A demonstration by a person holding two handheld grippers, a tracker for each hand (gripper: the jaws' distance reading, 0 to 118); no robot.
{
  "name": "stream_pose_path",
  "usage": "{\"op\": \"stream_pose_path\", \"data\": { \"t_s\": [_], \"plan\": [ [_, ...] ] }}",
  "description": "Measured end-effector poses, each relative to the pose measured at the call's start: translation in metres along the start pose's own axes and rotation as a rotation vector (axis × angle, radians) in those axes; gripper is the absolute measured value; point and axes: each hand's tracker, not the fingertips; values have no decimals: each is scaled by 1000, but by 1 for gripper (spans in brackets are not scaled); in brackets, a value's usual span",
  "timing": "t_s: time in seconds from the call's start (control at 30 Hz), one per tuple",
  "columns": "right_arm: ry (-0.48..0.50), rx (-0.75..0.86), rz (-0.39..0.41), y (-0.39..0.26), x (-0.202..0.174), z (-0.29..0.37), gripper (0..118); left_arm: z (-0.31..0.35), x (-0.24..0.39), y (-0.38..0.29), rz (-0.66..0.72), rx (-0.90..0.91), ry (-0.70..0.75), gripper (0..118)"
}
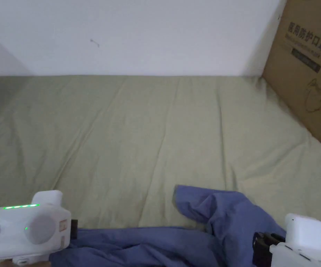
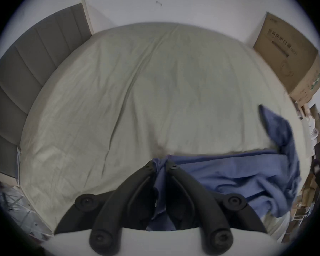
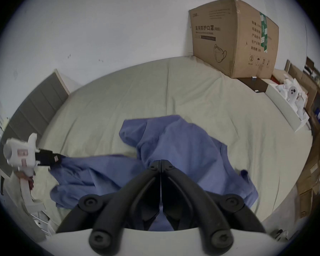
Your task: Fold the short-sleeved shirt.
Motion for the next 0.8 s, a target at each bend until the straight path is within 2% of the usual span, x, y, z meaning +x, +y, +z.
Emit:
{"op": "stream_pose_path", "data": {
  "t_s": [0.1, 0.13, 0.2, 0.23, 0.33, 0.47, 0.57, 0.6, 0.63, 0.67, 0.7, 0.73, 0.77, 0.8],
  "plan": [
    [7, 0, 11, 33, 21, -15, 6, 30, -9, 2, 45, 82, -46, 8],
    [14, -11, 34, 46, 27, -26, 23, 38, -10, 2, 49, 103, -52, 8],
    [30, -69, 94, 68, 38, -54, 70, 53, -15, 1, 54, 137, -65, 8],
    [-13, -93, 119, 79, 41, -71, 80, 59, -16, 0, 55, 146, -73, 8],
    [-87, -155, 214, 107, 49, -119, 80, 69, -17, -5, 43, 152, -73, 8],
    [-42, -344, 262, 118, 55, -191, 80, 63, -22, -9, 45, 144, -59, 8],
    [-9, -532, 222, 107, 56, -241, 76, 54, -23, -10, 71, 123, -50, 8],
    [1, -554, 166, 104, 54, -248, 76, 52, -23, -11, 70, 118, -45, 8],
    [-46, -482, 230, 102, 52, -248, 76, 49, -23, -11, 67, 111, -39, 8],
    [-32, -511, 265, 104, 53, -249, 74, 46, -22, -11, 62, 102, -33, 8],
    [-26, -512, 240, 109, 54, -246, 69, 44, -22, -10, 61, 95, -29, 8],
    [-12, -521, 231, 114, 57, -243, 52, 41, -21, -12, 61, 92, -27, 8],
    [-7, -521, 257, 116, 56, -239, 33, 41, -21, -12, 62, 91, -28, 8],
    [-31, -510, 283, 117, 54, -237, 25, 42, -21, -12, 68, 93, -29, 8]
  ]
}}
